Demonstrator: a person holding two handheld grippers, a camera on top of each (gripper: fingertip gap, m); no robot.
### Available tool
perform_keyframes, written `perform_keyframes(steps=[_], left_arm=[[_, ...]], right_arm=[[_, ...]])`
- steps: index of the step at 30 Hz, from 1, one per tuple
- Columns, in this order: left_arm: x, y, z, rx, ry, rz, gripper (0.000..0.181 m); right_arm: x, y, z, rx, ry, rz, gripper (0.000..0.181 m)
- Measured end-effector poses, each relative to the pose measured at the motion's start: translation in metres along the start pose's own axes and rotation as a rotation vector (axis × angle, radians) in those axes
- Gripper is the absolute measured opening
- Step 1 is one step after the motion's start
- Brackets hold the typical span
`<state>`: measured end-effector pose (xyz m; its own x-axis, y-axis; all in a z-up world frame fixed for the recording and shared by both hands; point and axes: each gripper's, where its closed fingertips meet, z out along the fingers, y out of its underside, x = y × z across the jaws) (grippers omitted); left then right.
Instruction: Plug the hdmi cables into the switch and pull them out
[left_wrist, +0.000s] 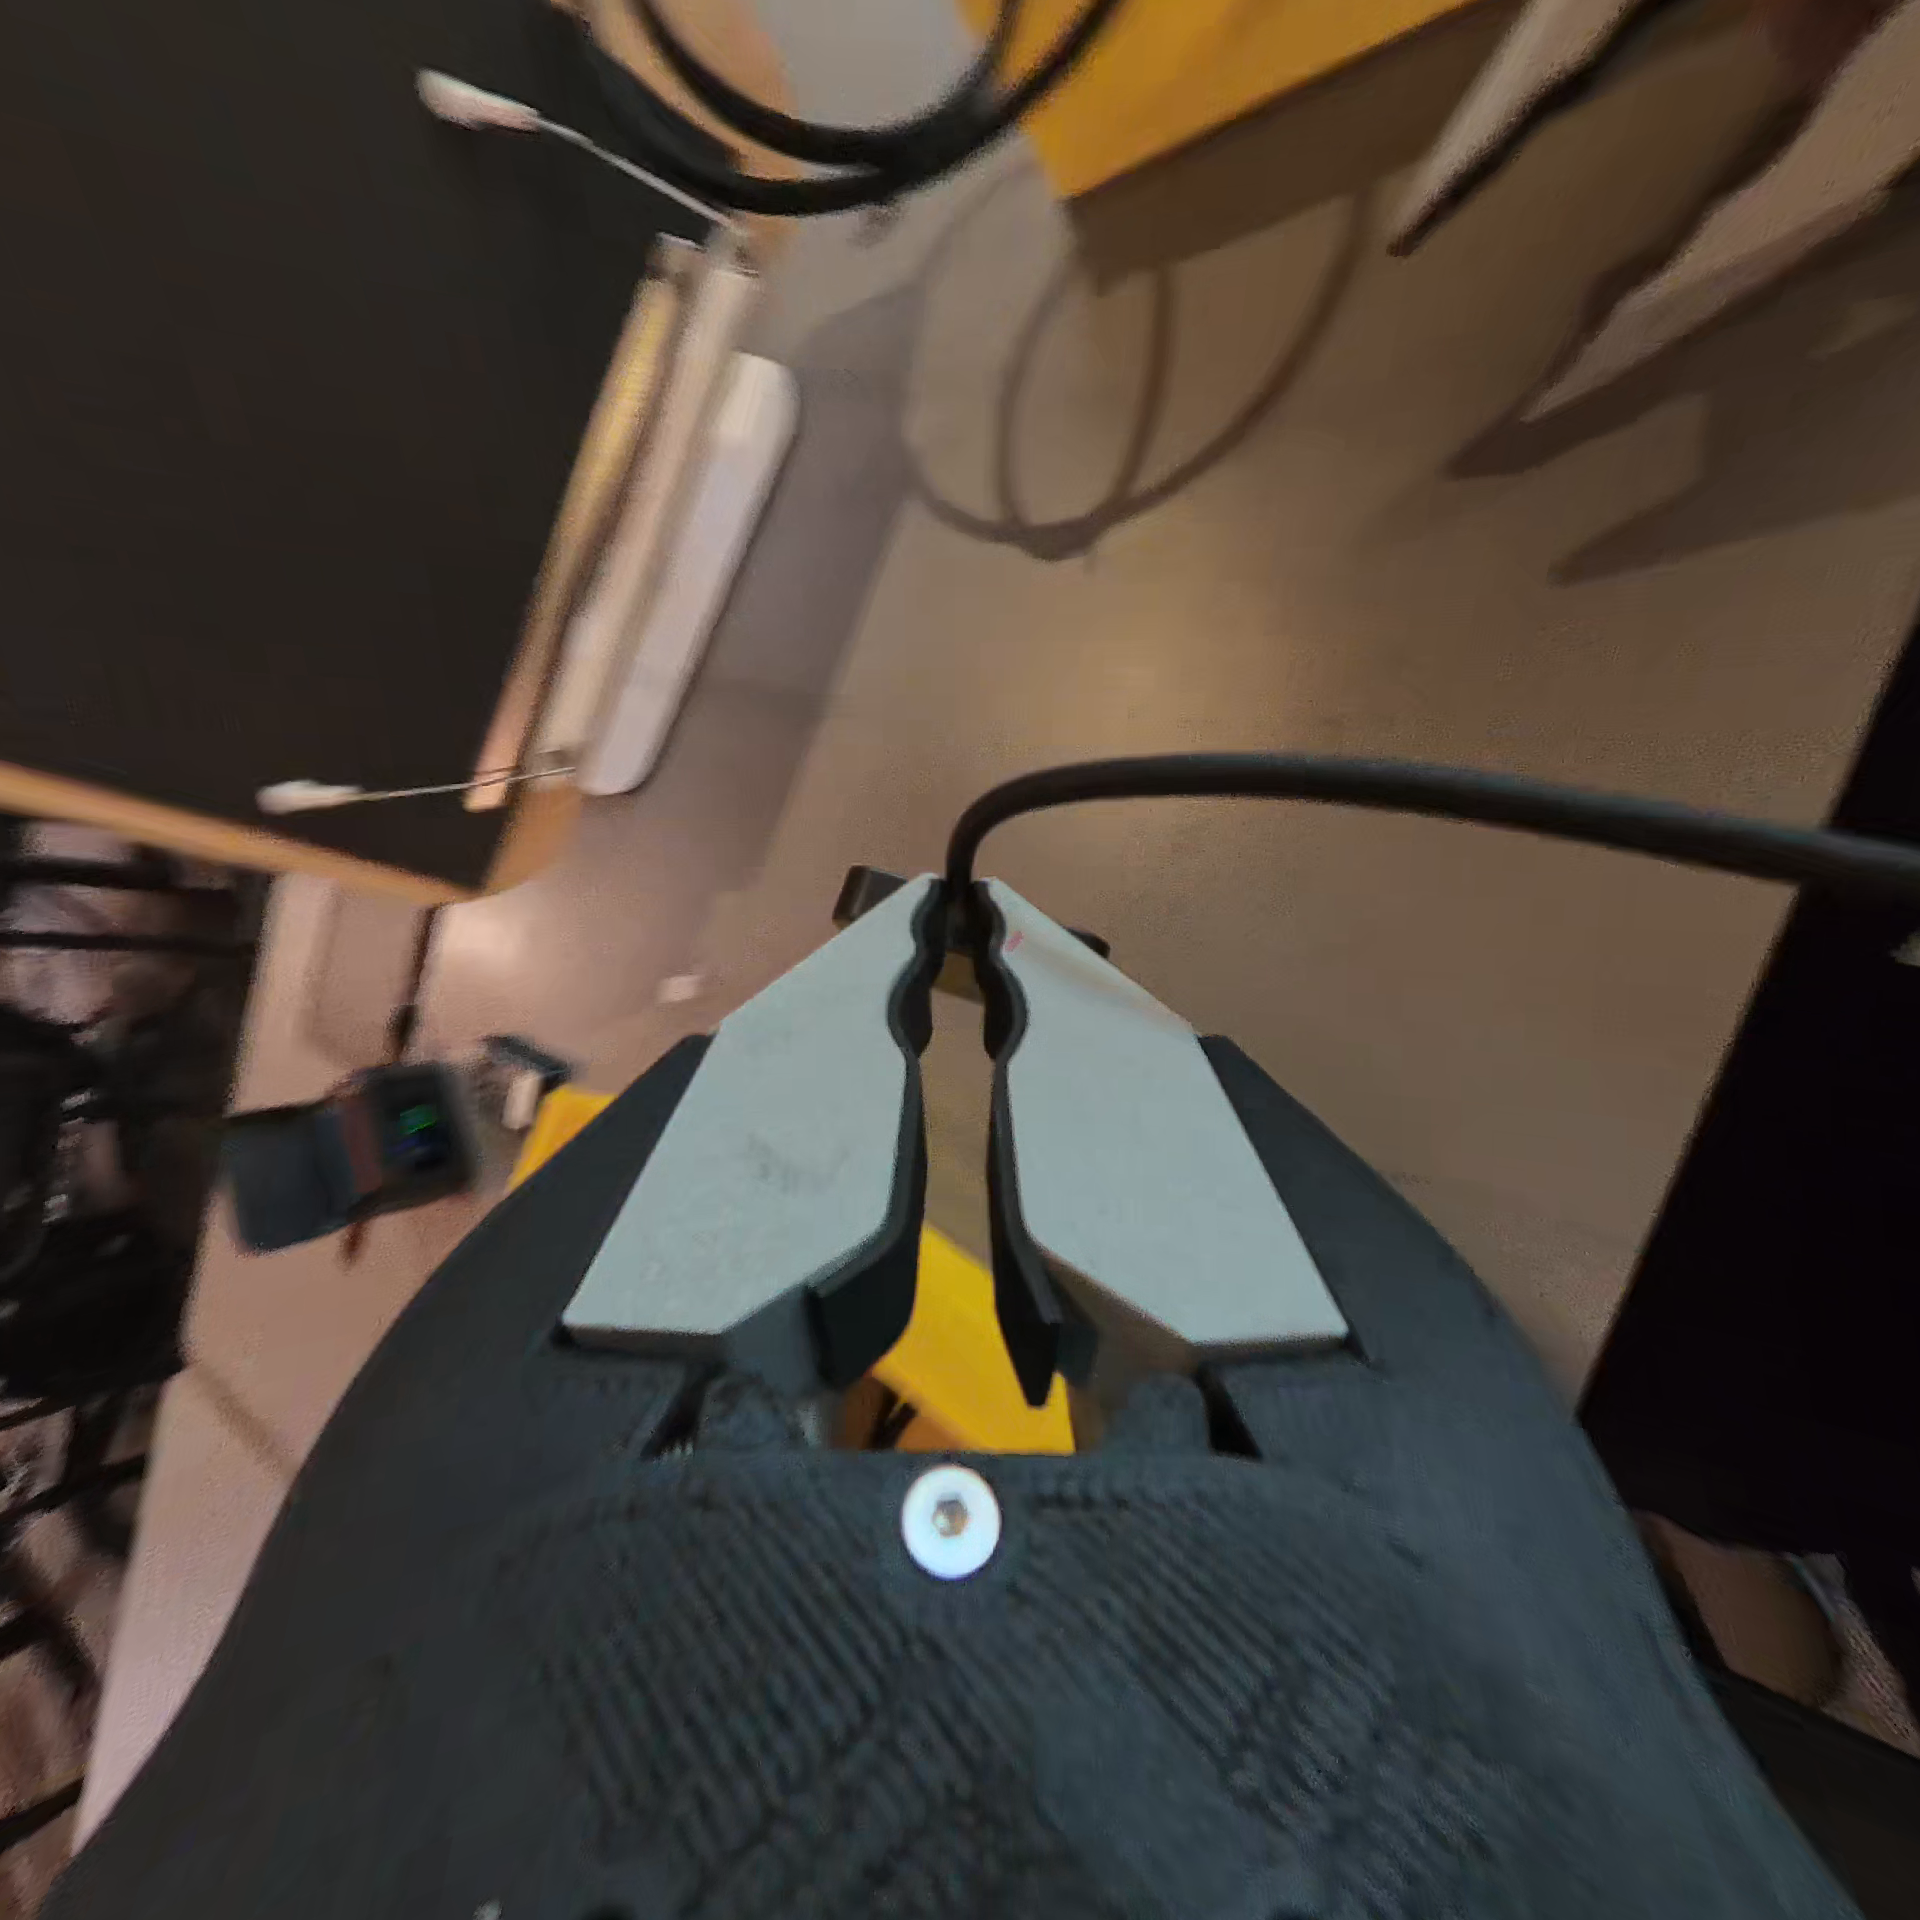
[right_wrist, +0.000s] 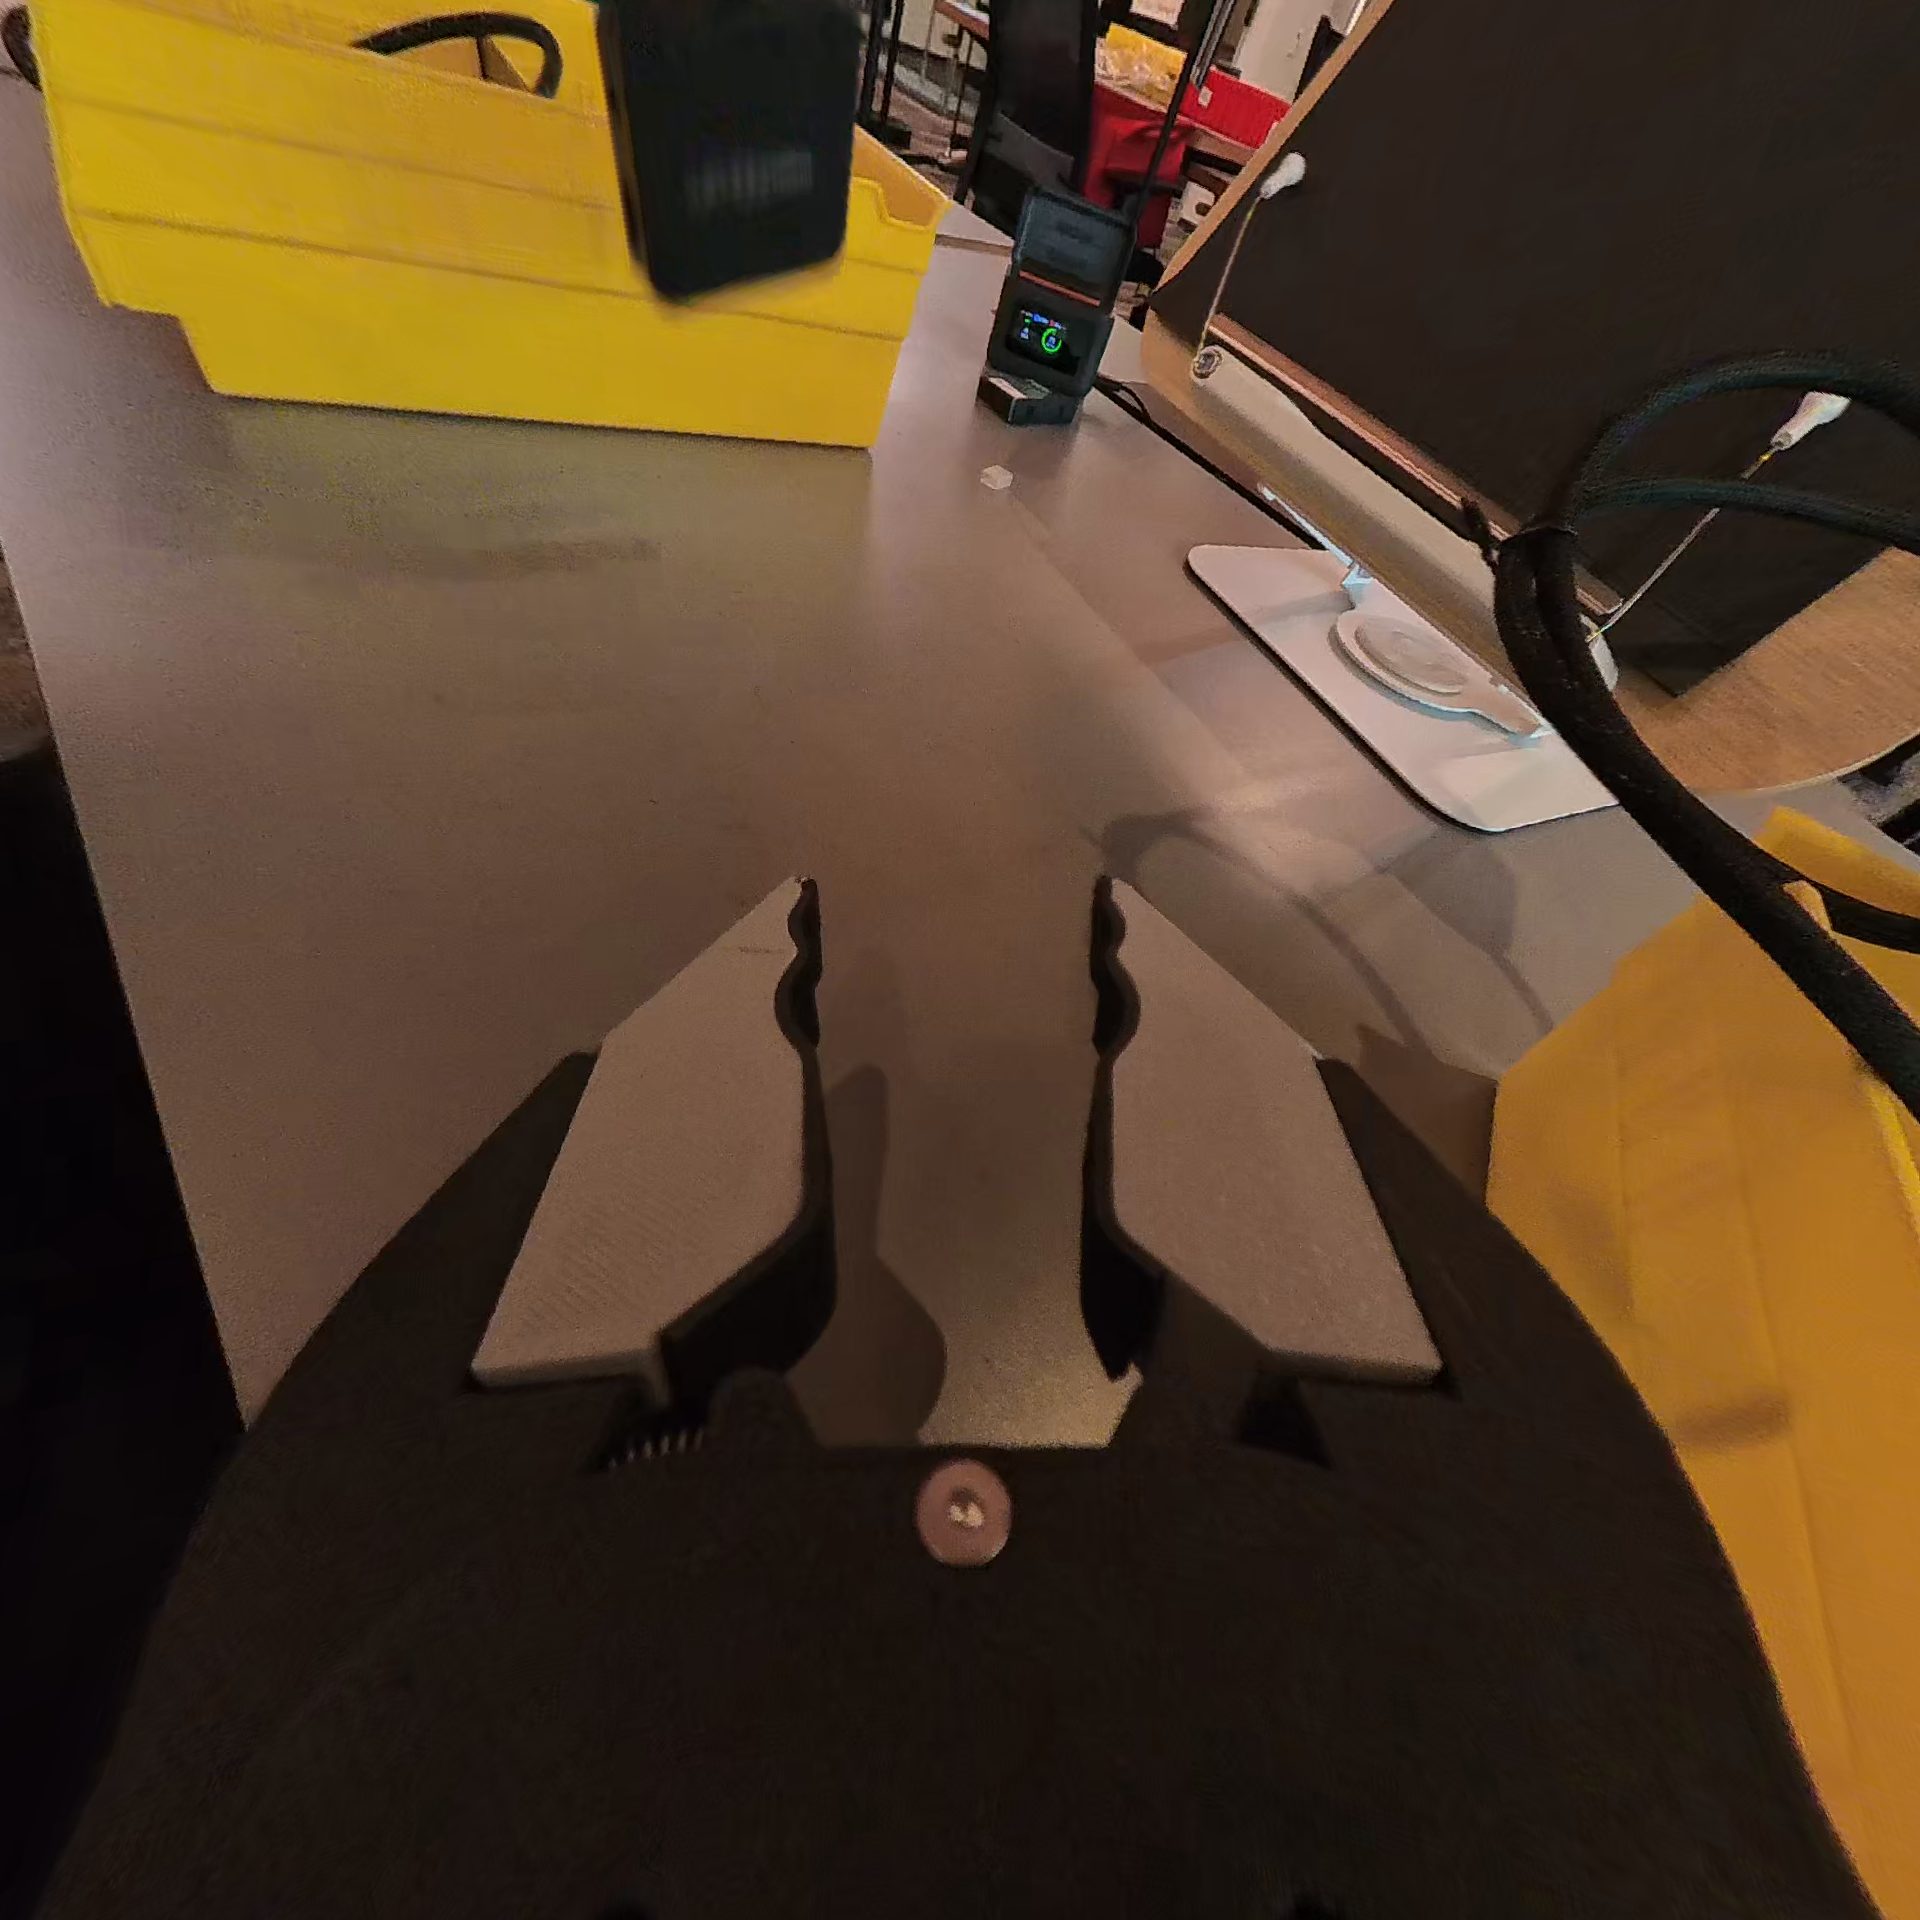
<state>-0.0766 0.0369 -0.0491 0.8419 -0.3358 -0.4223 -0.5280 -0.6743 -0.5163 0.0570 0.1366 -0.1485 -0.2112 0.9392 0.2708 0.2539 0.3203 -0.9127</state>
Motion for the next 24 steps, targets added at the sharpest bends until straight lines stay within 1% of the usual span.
perform_keyframes(steps=[2, 4, 5, 6, 7, 8, 11, 12, 13, 16, 17, 18, 19, 20, 24], left_arm=[[0.028, 0.004, 0.039, -0.061, 0.082, 0.018, 0.002], [0.051, 0.007, 0.073, -0.075, 0.133, 0.023, 0.002], [0.056, 0.009, 0.086, -0.074, 0.132, 0.009, 0.002], [0.056, 0.005, 0.093, -0.039, 0.121, -0.014, 0.002], [0.058, 0.000, 0.097, -0.008, 0.141, -0.037, 0.003], [0.059, -0.005, 0.098, 0.027, 0.162, -0.055, 0.013], [0.048, -0.015, 0.090, 0.130, 0.131, -0.153, 0.032], [0.049, -0.017, 0.084, 0.168, 0.138, -0.184, 0.040], [0.052, -0.017, 0.076, 0.203, 0.144, -0.199, 0.044], [0.071, -0.002, 0.056, 0.273, 0.109, -0.206, 0.048], [0.086, 0.003, 0.049, 0.304, 0.128, -0.208, 0.049], [0.107, 0.007, 0.041, 0.348, 0.178, -0.205, 0.052], [0.129, 0.008, 0.032, 0.407, 0.232, -0.214, 0.057], [0.148, 0.009, 0.023, 0.471, 0.273, -0.233, 0.058], [0.210, 0.009, 0.000, 0.686, 0.335, -0.279, 0.057]], right_arm=[[0.000, 0.000, 0.000, -0.001, 0.002, -0.003, 0.050], [0.002, 0.000, 0.000, 0.001, 0.007, 0.004, 0.051], [0.003, 0.000, -0.001, 0.003, 0.011, 0.007, 0.051], [0.004, 0.000, -0.001, 0.005, 0.016, 0.011, 0.051], [0.005, -0.001, -0.002, 0.010, 0.015, 0.017, 0.052], [0.005, -0.001, -0.002, 0.012, 0.012, 0.022, 0.052], [0.008, 0.001, -0.002, 0.003, 0.023, 0.041, 0.053], [0.010, 0.002, -0.002, -0.001, 0.033, 0.044, 0.054], [0.012, 0.002, -0.002, -0.001, 0.043, 0.047, 0.055], [0.017, 0.002, -0.004, 0.004, 0.075, 0.057, 0.056], [0.019, 0.002, -0.004, 0.003, 0.088, 0.065, 0.057], [0.021, 0.003, -0.005, 0.001, 0.101, 0.070, 0.058], [0.022, 0.003, -0.005, -0.004, 0.114, 0.072, 0.059], [0.024, 0.004, -0.006, -0.011, 0.131, 0.070, 0.060], [0.025, 0.004, -0.009, -0.016, 0.199, 0.021, 0.064]])
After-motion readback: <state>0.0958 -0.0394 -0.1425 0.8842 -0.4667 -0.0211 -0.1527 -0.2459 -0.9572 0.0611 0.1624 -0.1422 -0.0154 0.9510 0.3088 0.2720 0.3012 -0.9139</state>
